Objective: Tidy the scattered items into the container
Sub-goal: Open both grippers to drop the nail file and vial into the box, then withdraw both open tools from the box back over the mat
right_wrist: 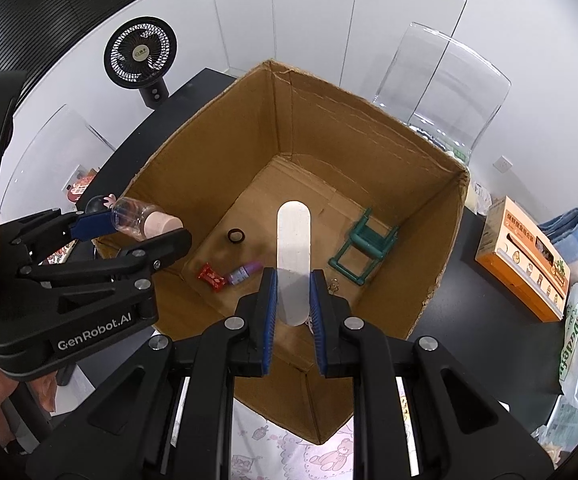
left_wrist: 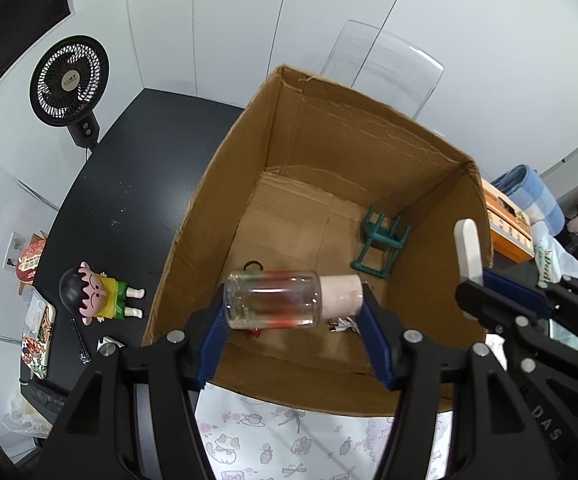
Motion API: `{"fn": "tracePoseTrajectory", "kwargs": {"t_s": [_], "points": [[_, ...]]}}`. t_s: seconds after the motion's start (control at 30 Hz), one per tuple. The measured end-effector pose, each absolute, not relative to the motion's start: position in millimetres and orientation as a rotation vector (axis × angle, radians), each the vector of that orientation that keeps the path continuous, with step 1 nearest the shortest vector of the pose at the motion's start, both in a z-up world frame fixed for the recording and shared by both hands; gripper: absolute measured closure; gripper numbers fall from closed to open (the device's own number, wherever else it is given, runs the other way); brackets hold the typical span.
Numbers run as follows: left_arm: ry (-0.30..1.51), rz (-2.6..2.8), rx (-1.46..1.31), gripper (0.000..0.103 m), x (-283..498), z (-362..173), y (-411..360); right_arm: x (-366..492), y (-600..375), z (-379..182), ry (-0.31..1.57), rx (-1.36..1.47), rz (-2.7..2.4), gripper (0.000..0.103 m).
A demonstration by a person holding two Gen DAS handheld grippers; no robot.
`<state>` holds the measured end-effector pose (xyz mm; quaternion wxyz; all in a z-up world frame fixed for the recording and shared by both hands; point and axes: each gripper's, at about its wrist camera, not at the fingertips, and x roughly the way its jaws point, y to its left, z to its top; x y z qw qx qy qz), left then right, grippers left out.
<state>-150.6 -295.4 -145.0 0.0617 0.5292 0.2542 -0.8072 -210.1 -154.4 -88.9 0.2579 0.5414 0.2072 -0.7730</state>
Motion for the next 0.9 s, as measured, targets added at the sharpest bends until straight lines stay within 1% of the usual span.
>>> {"fn": "tracePoseTrajectory", "kwargs": {"t_s": [0.17,0.23,0.27,0.3,0.33,0.37,0.4,0.43,0.47,0.5,0.57,0.9], "points": [[0.791,-2.431,1.617,0.044,-151,-151,-296,-211,-151,-88,0.559,1.47,-2.113,0.086],[0.79,-2.419,1.64,0.044,-152,-154,-295,-212,-147,-84,0.551,1.463,-2.139,0.083],[0.789,-2.414,1.652,0.044,-153,-156,-295,-213,-145,-82,0.546,1.461,-2.15,0.073],[0.789,-2.407,1.657,0.04,-152,-157,-295,-213,-142,-80,0.538,1.455,-2.164,0.054],[0.788,-2.4,1.66,0.029,-152,-158,-295,-213,-140,-78,0.532,1.448,-2.178,0.044],[0.776,-2.393,1.658,0.022,-151,-158,-294,-212,-138,-75,0.526,1.442,-2.192,0.032],[0.761,-2.386,1.654,0.01,-150,-158,-294,-212,-136,-73,0.521,1.437,-2.208,0.024],[0.731,-2.382,1.651,0.002,-149,-157,-293,-212,-133,-71,0.518,1.433,-2.222,0.019],[0.715,-2.379,1.652,0.0,-148,-157,-292,-212,-130,-70,0.517,1.433,-2.236,0.009],[0.703,-2.378,1.653,0.0,-148,-156,-291,-211,-127,-69,0.515,1.433,-2.252,0.004],[0.697,-2.384,1.654,0.0,-147,-154,-289,-211,-121,-68,0.502,1.442,-2.269,0.0],[0.675,-2.417,1.634,0.0,-135,-139,-269,-194,-87,-55,0.45,1.467,-2.332,0.0]]}}
